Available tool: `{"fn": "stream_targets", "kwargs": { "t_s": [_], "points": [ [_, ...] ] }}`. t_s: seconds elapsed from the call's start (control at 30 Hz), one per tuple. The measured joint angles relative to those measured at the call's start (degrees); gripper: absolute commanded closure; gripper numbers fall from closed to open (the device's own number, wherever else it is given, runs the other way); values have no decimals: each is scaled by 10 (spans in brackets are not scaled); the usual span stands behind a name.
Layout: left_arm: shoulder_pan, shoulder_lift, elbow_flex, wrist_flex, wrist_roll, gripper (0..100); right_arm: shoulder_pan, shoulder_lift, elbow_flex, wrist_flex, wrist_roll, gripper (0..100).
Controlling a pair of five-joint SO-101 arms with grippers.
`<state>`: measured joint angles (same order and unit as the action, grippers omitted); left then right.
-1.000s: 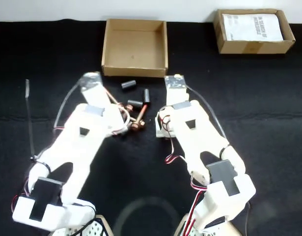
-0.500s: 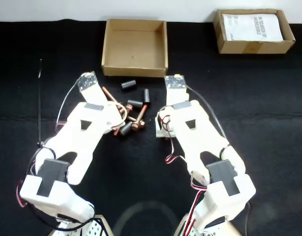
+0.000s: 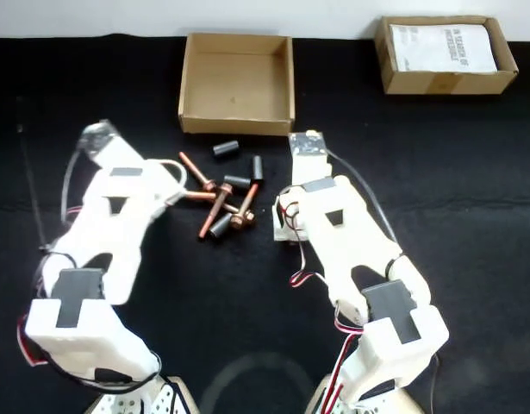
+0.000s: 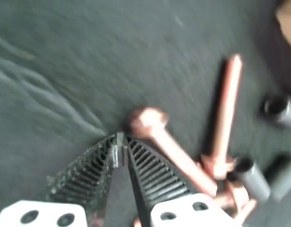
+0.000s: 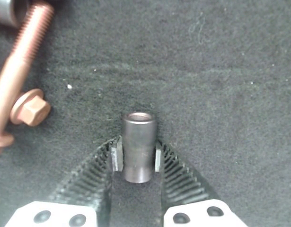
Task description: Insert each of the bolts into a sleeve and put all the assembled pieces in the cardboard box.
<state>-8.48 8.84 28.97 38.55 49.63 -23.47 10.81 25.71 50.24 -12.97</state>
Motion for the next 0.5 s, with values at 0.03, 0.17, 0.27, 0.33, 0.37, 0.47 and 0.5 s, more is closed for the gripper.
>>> {"fn": "stream_targets", "kwargs": {
  "t_s": [0.03,0.17,0.27,0.33,0.37,0.47,0.5],
  "points": [
    [-8,0,-2,0,4,991,0,0,0,0,0,991],
    [-14,-2,-4,1,7,991,0,0,0,0,0,991],
    [-11,-40,-4,37,7,986,0,0,0,0,0,991],
    [-1,-83,-4,81,7,942,0,0,0,0,0,991],
    [8,-107,-4,103,7,905,0,0,0,0,0,991],
    [40,-185,-4,153,7,798,0,0,0,0,0,991],
    [48,-205,0,158,7,777,0,0,0,0,0,991]
  ]
}}
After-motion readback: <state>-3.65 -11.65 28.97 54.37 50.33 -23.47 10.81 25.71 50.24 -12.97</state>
